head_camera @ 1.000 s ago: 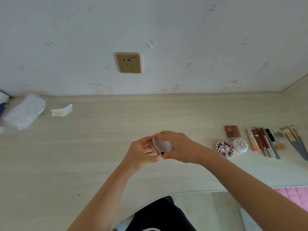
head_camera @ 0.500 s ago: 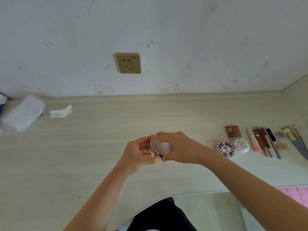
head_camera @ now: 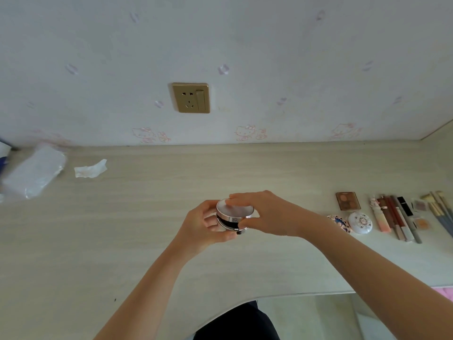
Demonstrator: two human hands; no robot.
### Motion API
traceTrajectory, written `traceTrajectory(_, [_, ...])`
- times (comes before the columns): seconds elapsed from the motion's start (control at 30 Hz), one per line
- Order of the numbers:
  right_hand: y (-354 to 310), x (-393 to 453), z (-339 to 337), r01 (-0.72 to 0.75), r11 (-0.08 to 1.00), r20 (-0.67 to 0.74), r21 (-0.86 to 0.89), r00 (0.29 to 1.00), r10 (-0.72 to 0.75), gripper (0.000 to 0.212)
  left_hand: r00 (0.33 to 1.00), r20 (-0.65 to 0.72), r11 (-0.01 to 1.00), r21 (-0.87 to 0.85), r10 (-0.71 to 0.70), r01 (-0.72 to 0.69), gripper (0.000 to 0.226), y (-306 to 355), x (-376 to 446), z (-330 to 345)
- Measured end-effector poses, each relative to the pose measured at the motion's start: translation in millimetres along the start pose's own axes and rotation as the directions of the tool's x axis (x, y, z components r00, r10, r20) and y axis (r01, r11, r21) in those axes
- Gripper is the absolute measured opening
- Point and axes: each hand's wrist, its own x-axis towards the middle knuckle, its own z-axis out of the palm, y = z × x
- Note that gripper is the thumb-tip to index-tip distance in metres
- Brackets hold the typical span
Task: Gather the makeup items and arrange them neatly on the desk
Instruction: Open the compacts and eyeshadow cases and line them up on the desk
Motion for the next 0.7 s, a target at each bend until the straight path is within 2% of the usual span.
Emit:
traceTrajectory(0.17, [9.9,12.0,4.6,0.016,1.0,-0.086,0.007,0.996,-0.015,0.048,1.0,0.011,1.0,-0.003,0.003,-0.003,0.066,-10.9,16.2,-5.0])
traceTrajectory(0.33, [30.1,32.7,14.8,0.085,0.996,-0.123,-0.018,0.989,-0.087,0.033,0.997,0.054,0.998,0.024,0.058,-0.06,0.092,-38.4,45.4,-12.3])
traceTrajectory(0.53, [54.5,54.4,24.9,0.155,0.988,-0.181,-0.023,0.971,-0.157,0.036,0.974,0.074,0.965,0.141,0.213,-0.222,0.074,-58.1,75.1,-18.4])
traceTrajectory(0.7, [77.4,72.4,32.5,0.221,0.975,-0.217,-0.033,0.95,-0.223,0.037,0.957,0.121,0.924,0.251,0.264,-0.287,0.089,-78.3,98.6,-27.6])
